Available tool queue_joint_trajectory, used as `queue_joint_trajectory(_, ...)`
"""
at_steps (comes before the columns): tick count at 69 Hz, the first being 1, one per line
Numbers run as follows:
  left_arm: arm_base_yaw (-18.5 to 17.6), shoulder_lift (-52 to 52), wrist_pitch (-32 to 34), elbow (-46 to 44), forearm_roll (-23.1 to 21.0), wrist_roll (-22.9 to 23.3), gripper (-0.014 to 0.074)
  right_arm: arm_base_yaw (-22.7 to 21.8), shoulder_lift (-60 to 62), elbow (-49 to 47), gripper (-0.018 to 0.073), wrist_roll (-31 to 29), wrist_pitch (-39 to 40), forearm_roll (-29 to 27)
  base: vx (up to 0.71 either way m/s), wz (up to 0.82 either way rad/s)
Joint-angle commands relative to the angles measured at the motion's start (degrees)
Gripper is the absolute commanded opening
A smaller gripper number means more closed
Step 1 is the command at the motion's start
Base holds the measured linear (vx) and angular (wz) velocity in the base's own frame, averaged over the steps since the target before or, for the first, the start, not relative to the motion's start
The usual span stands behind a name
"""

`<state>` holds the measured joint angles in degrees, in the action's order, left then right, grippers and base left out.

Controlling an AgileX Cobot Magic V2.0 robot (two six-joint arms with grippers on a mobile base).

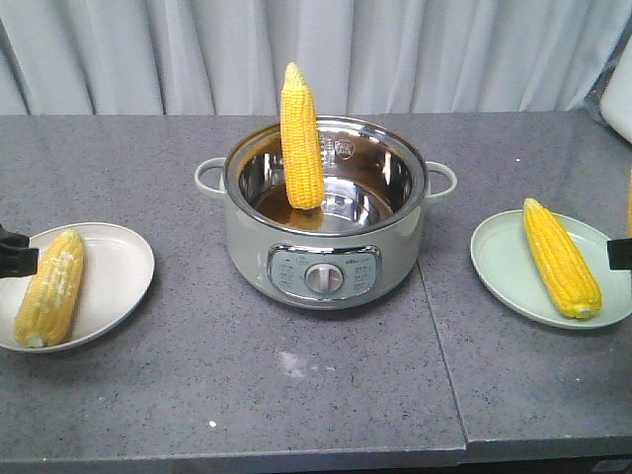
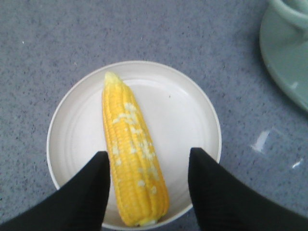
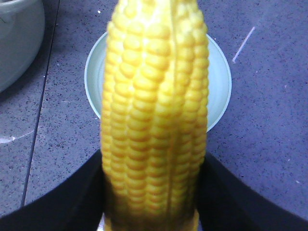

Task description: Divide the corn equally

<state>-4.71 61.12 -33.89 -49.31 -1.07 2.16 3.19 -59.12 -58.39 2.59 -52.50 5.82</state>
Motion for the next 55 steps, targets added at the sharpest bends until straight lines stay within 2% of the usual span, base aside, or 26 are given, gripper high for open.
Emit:
queue_joint_trajectory(1, -0.18, -0.86, 6.74, -3.13, -3.05, 0.35, 0.0370, -0.44, 0.95, -1.62, 0.0194, -0.21, 3.10, 0.65, 0.00, 0.00)
queue_joint_trajectory(9, -0.31, 1.90, 5.58, -7.36, -8.81, -2.16, 0.0370, -0.44, 0.95, -1.62, 0.0194, -0.21, 3.10, 0.65, 0.00, 0.00)
queue_joint_trajectory(18, -2.47, 6.17, 4.55, -13.24, -14.63, -12.45, 0.0372, -0.44, 0.95, -1.62, 0.0194, -0.21, 3.10, 0.65, 0.00, 0.00)
queue_joint_trajectory(28, -5.53, 10.25, 5.83, -18.81, -19.67, -19.62, 0.0391, -0.44, 0.95, -1.62, 0.0194, -0.21, 3.10, 0.65, 0.00, 0.00)
queue_joint_trajectory(41, -8.07, 15.49, 8.20, -24.91, -22.34, -20.94, 0.0456, -0.44, 0.95, -1.62, 0.0194, -0.21, 3.10, 0.65, 0.00, 0.00)
queue_joint_trajectory(55, -10.61, 23.36, 5.88, -32.82, -22.67, -20.94, 0.0548, -0.44, 0.95, -1.62, 0.0194, -0.21, 3.10, 0.65, 0.00, 0.00)
